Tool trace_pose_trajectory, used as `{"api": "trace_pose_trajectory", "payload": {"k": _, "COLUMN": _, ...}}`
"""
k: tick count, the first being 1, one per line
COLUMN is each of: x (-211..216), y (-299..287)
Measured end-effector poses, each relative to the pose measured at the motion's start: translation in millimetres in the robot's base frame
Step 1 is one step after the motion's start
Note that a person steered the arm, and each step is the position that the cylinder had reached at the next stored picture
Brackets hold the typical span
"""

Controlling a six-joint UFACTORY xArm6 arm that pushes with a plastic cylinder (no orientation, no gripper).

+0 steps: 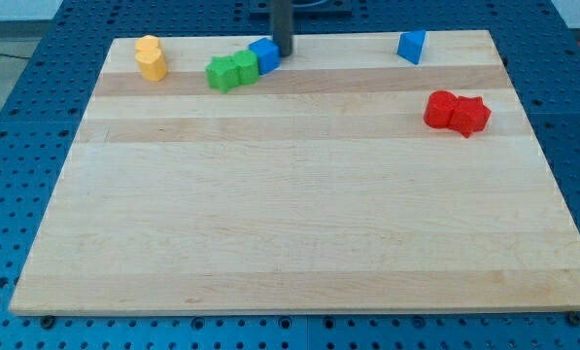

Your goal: Move the yellow blocks to the left of the green star

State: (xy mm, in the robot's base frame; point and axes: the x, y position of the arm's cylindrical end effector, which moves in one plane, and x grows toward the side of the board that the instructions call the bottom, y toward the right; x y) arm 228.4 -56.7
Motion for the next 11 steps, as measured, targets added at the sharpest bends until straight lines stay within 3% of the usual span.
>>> {"api": "trace_pose_trajectory", "payload": {"k": 1, "x": 0, "y": -79}}
{"api": "trace_pose_trajectory", "payload": {"k": 3, "x": -35, "y": -98}}
{"api": "trace_pose_trajectory", "payload": {"k": 4, "x": -36, "y": -197}}
{"api": "trace_pose_trajectory", "payload": {"k": 5, "x": -35, "y": -229}}
{"api": "trace_pose_trajectory", "payload": {"k": 7, "x": 42, "y": -195}}
{"api": "trace_pose_trajectory", "payload": {"k": 8, "x": 33, "y": -220}}
{"api": "trace_pose_trajectory", "payload": {"k": 9, "x": -6, "y": -241}}
{"api": "trace_pose_trajectory", "payload": {"k": 10, "x": -36, "y": -200}}
{"api": "trace_pose_trajectory", "payload": {"k": 11, "x": -14, "y": -157}}
